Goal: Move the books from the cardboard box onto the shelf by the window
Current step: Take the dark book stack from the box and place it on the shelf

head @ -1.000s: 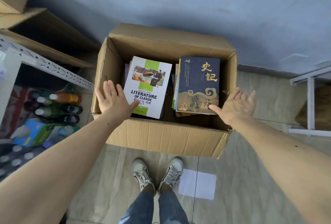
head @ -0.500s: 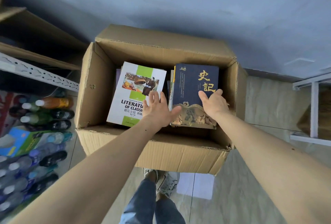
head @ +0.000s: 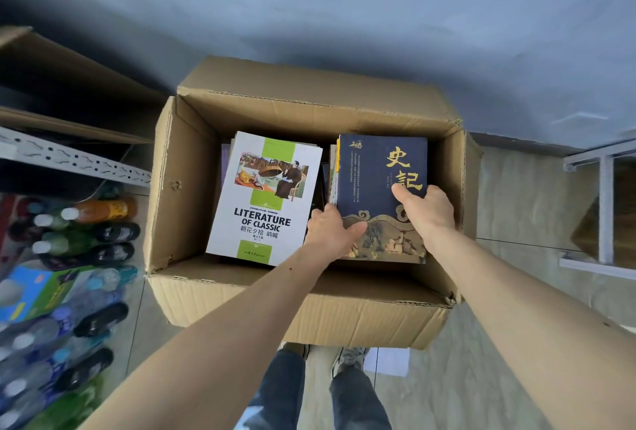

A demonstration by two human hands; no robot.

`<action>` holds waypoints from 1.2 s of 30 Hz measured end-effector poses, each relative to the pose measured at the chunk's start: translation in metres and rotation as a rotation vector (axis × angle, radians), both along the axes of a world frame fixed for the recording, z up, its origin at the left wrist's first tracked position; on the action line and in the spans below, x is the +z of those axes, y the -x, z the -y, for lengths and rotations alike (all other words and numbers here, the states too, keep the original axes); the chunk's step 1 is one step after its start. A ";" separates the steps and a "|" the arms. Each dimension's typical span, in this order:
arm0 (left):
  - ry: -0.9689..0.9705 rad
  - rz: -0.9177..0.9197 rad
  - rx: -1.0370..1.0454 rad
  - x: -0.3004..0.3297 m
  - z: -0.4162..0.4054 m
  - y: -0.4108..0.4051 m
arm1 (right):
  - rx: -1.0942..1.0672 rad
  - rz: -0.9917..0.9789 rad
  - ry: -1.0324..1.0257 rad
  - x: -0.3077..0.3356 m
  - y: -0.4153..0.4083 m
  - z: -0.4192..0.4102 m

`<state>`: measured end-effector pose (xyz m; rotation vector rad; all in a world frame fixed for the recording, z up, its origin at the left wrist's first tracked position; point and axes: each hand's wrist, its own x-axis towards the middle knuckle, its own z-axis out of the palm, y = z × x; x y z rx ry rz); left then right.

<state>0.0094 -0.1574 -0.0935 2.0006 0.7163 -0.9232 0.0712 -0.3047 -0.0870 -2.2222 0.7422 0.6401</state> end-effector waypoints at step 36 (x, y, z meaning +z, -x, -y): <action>0.516 0.628 1.055 0.399 -0.124 0.219 | 1.013 -0.119 -0.584 0.396 0.051 -0.174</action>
